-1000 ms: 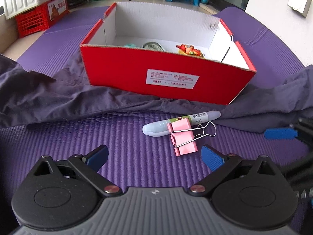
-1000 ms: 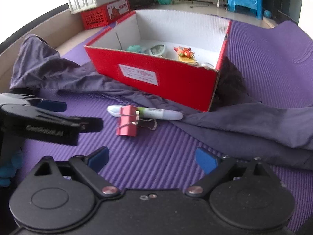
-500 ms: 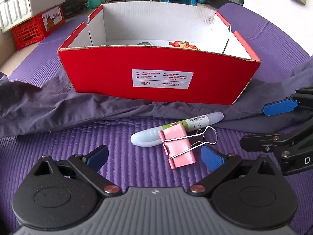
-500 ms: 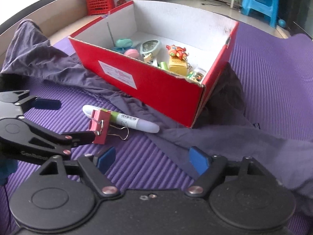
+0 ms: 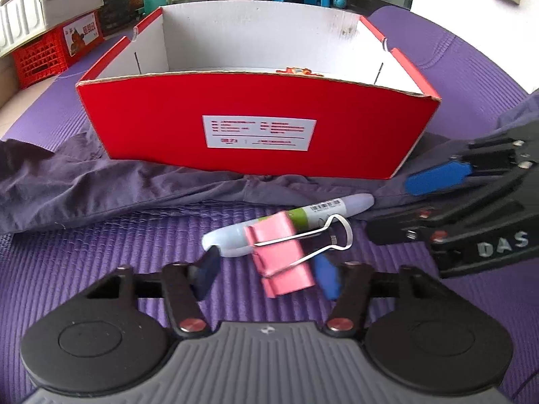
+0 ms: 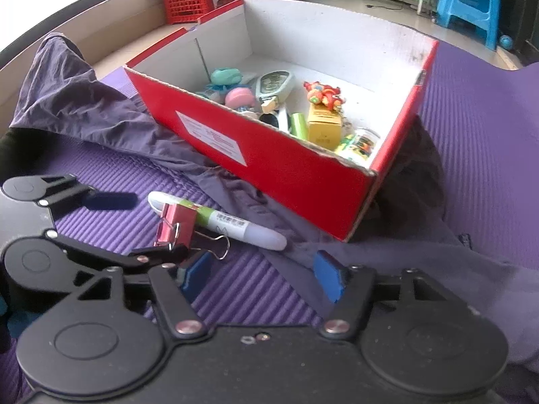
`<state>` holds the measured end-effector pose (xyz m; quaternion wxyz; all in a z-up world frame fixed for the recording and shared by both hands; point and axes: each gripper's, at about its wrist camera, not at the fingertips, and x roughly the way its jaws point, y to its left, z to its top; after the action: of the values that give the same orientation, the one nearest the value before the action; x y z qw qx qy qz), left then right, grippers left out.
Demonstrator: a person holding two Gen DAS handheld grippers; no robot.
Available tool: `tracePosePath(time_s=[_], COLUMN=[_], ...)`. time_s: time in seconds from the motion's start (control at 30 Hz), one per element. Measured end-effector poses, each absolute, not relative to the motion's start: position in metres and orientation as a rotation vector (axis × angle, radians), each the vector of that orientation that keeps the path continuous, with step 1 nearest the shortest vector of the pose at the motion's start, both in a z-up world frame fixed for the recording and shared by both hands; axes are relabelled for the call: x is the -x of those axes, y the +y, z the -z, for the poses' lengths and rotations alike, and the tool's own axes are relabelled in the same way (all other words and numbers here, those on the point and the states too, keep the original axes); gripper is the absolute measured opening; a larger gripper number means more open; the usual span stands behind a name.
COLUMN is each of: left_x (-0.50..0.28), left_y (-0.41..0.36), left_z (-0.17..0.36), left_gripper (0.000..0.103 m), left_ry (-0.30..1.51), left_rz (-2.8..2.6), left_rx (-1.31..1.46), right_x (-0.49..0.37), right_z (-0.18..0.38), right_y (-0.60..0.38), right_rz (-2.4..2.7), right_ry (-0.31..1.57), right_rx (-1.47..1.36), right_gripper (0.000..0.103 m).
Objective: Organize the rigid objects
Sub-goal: 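Grasp the pink binder clip with the left gripper, then grasp the white green-banded marker upright with the right gripper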
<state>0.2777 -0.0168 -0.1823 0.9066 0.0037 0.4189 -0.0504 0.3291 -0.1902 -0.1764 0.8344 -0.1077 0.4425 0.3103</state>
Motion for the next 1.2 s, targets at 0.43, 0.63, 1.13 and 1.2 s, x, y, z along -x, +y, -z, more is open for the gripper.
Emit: tracePosePath(time_s=[0.43,0.63,1.13,1.2], left_x=[-0.27,-0.265,-0.265,-0.265], left_y=[0.006,0.034,0.043,0.044], left_z=[0.181,0.18,0.178,0.175], left_gripper=[0.034,0.031,0.023,0.022], left_ry=[0.886,0.895,0.884,0.887], left_rz=[0.09,0.041,0.025,0.027], left_rx=[0.037,0.105,0.139,0.147], right_x=[-0.341,-0.344,-0.329,-0.322], right_z=[0.182,0.184,0.194,0.192], right_y=[-0.153,-0.128,-0.11,-0.112], right_rz=[-0.766,-0.819,-0.786,-0.762], right_ry=[0.912,0.918,0.923,0.935], right_rx=[0.279,0.377,0.43,0.384], right_gripper=[0.057,0.044,0.016,0.016])
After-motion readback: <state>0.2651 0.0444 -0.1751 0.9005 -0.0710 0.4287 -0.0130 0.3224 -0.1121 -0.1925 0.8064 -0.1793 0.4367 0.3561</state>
